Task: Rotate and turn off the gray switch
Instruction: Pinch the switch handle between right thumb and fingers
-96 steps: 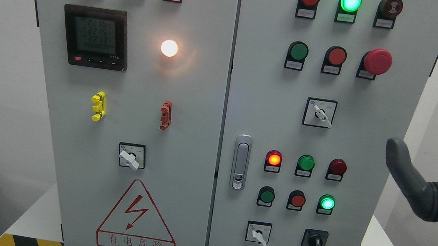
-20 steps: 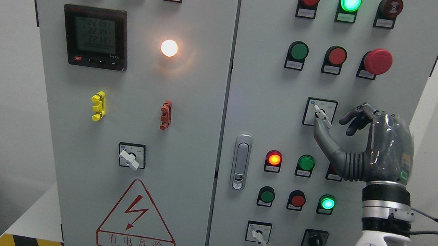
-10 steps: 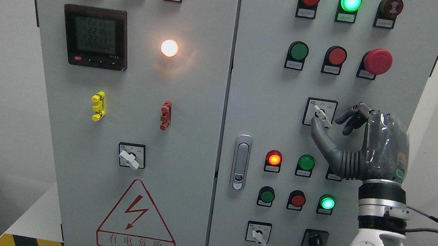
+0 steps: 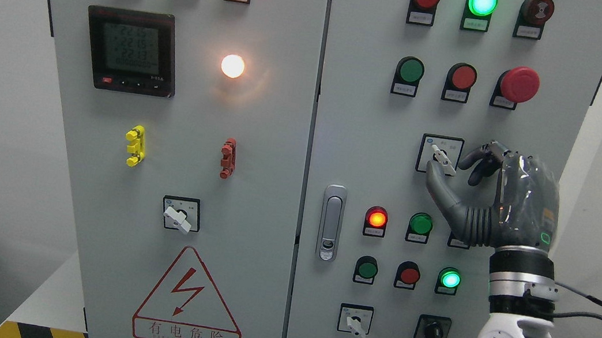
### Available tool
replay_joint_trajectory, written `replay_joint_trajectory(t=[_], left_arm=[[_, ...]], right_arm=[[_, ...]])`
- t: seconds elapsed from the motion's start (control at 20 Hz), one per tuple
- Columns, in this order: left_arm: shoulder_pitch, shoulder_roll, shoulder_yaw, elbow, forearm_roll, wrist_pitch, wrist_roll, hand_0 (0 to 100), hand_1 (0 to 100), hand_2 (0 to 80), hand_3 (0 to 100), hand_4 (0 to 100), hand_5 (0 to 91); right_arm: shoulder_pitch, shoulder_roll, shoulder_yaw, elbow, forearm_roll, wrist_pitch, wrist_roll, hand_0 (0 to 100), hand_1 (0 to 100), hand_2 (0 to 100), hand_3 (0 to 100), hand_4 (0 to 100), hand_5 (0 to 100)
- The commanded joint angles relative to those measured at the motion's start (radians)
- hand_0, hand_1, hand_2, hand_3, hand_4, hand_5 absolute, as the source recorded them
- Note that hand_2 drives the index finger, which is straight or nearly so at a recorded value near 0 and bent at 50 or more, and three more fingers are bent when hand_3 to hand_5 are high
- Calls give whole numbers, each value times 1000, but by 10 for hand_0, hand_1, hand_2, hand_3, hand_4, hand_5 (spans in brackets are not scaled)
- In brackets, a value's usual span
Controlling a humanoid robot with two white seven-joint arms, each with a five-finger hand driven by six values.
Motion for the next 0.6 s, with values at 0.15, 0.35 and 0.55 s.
replay_joint_trajectory(t=[0.15,0.35,0.55], left_arm=[[0,0,32,23,-8,1,5,120,389,0,0,0,0],[0,0,32,23,-8,1,6,120,389,0,0,0,0],[0,0,32,23,-8,1,5,120,389,0,0,0,0]], right_arm=[[-12,1,4,22,10,6,0,186,440,602,817,710,879],[-14,1,9,27,17,6,0,190,443,607,819,711,879],[-22,1,9,31,19,6,0,200,443,618,825,715,882]])
